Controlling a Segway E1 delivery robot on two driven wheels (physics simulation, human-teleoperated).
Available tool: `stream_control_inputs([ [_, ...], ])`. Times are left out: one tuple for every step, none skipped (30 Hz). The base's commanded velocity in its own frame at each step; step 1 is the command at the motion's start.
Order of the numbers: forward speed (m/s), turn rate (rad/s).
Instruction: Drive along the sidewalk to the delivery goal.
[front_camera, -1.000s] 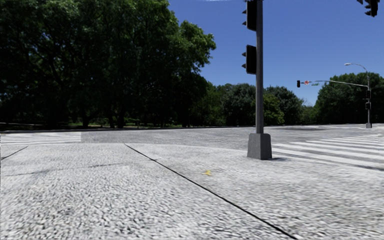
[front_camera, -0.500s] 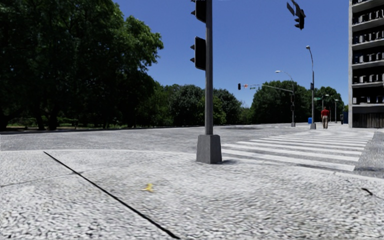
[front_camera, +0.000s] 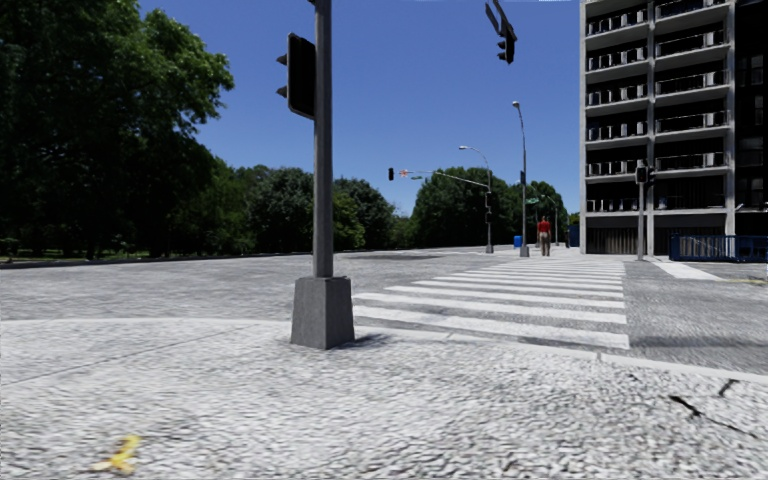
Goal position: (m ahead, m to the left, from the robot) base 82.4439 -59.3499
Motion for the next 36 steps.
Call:
stream_control_inputs([
  [1.53,-0.18],
  [1.53,-0.2],
  [1.53,-0.37],
  [1.53,-0.56],
  [1.53,-0.56],
  [1.52,-0.63],
  [1.51,-0.65],
  [1.49,-0.66],
  [1.49,-0.67],
  [1.49,-0.67],
  [1.49,-0.67],
  [1.49,-0.67],
  [1.49,-0.67],
  [1.49,-0.67],
  [1.49,-0.67],
  [1.49,-0.67],
  [1.49,-0.67],
  [1.5,-0.67],
  [1.53,-0.6],
  [1.54,-0.55],
  [1.58,-0.52],
  [1.69,-0.48],
  [1.69,-0.48],
  [1.82,-0.3],
  [2.0,0.0],
  [2.0,0.0],
  [2.0,0.0],
  [2.0,0.0],
  [2.0,0.0],
  [2.0,0.0],
  [2.0,0.0],
  [2.0,0.0],
  [2.0,0.0],
  [2.0,0.0],
  [2.0,0.0],
  [2.0,0.0],
])
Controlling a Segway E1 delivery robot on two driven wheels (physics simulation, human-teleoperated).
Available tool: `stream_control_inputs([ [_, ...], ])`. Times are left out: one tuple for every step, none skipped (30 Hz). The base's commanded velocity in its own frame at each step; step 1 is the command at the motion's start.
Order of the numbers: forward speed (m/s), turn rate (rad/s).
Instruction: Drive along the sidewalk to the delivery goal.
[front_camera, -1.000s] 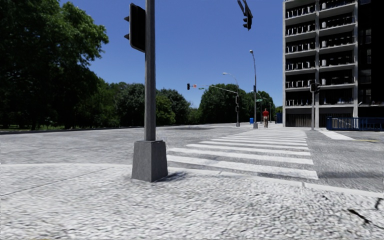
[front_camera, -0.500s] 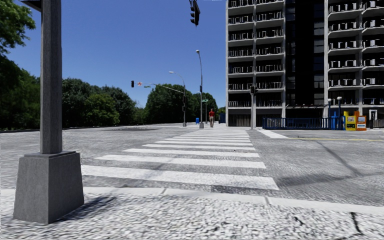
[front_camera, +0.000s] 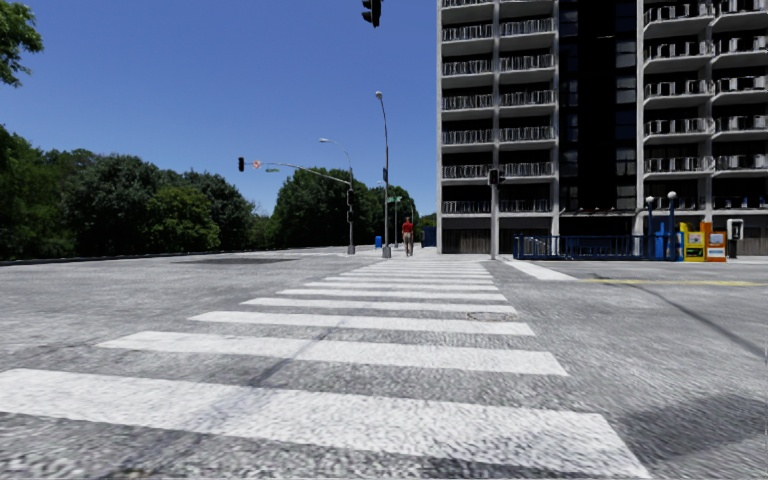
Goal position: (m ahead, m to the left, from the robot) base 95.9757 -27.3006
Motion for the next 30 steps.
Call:
stream_control_inputs([
  [2.0,0.0],
  [2.0,0.0],
  [2.0,0.0],
  [2.0,0.25],
  [2.0,0.41],
  [1.99,0.46],
  [1.94,0.35],
  [1.85,0.0],
  [1.85,0.0],
  [1.82,0.0],
  [1.84,0.0],
  [1.9,0.0],
  [1.92,0.0],
  [1.92,0.0],
  [1.94,0.0],
  [2.0,0.0],
  [2.0,0.0],
  [2.0,0.0],
  [2.0,0.0],
  [2.0,0.0],
  [2.0,0.0],
  [2.0,0.0],
  [2.0,0.0],
  [2.0,0.0],
  [2.0,0.0],
  [2.0,0.0],
  [2.0,0.0],
  [2.0,0.0],
  [2.0,0.0],
  [2.0,0.0],
])
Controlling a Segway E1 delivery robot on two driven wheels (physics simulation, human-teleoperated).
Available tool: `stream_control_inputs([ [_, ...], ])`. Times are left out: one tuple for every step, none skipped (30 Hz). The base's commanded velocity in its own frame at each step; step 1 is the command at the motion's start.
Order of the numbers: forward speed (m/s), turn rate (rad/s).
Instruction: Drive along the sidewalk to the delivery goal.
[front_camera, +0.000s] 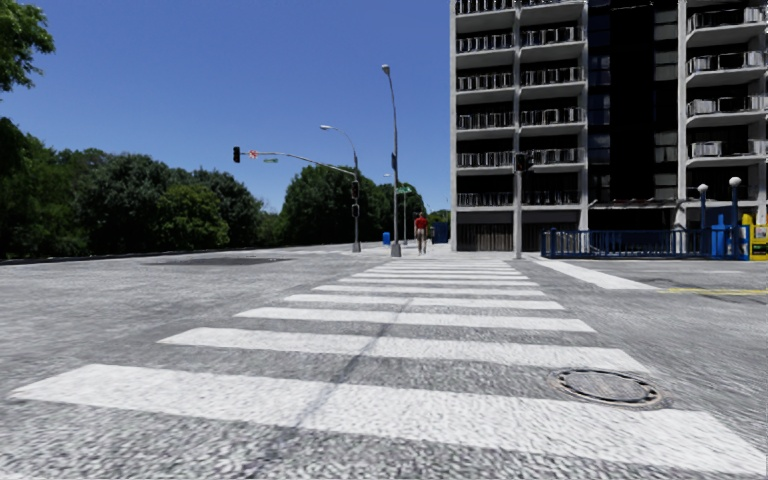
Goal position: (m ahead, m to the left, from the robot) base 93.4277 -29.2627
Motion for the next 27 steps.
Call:
stream_control_inputs([
  [2.0,0.0],
  [2.0,0.0],
  [2.0,0.0],
  [2.0,0.0],
  [2.0,0.0],
  [2.0,0.0],
  [2.0,0.0],
  [2.0,0.0],
  [2.0,0.0],
  [2.0,0.0],
  [2.0,0.0],
  [2.0,0.0],
  [2.0,0.0],
  [2.0,0.0],
  [2.0,0.0],
  [2.0,0.0],
  [2.0,-0.17],
  [2.0,-0.19],
  [2.0,-0.22],
  [2.0,-0.22],
  [2.0,-0.23],
  [2.0,-0.24],
  [2.0,-0.24],
  [2.0,-0.24],
  [2.0,-0.24],
  [2.0,-0.24],
  [2.0,-0.24],
])
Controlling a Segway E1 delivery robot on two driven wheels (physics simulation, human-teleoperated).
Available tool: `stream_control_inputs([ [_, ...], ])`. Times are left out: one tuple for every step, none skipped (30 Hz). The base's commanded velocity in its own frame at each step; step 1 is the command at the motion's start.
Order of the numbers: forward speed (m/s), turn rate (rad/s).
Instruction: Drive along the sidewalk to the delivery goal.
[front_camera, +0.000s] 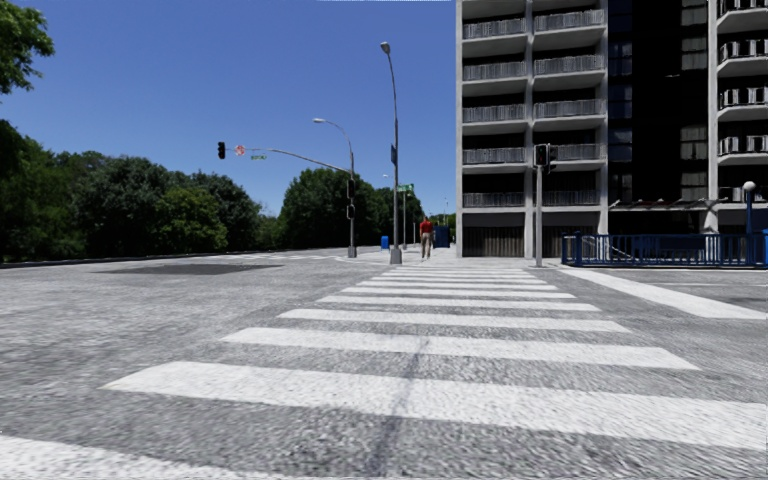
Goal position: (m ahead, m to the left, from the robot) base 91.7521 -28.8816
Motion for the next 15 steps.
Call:
stream_control_inputs([
  [2.0,-0.24],
  [2.0,-0.24],
  [2.0,-0.24],
  [2.0,-0.24],
  [2.0,-0.24],
  [2.0,-0.24],
  [2.0,-0.24],
  [2.0,-0.24],
  [2.0,-0.24],
  [2.0,-0.24],
  [2.0,-0.24],
  [2.0,-0.24],
  [2.0,-0.24],
  [2.0,-0.26],
  [2.0,-0.26],
])
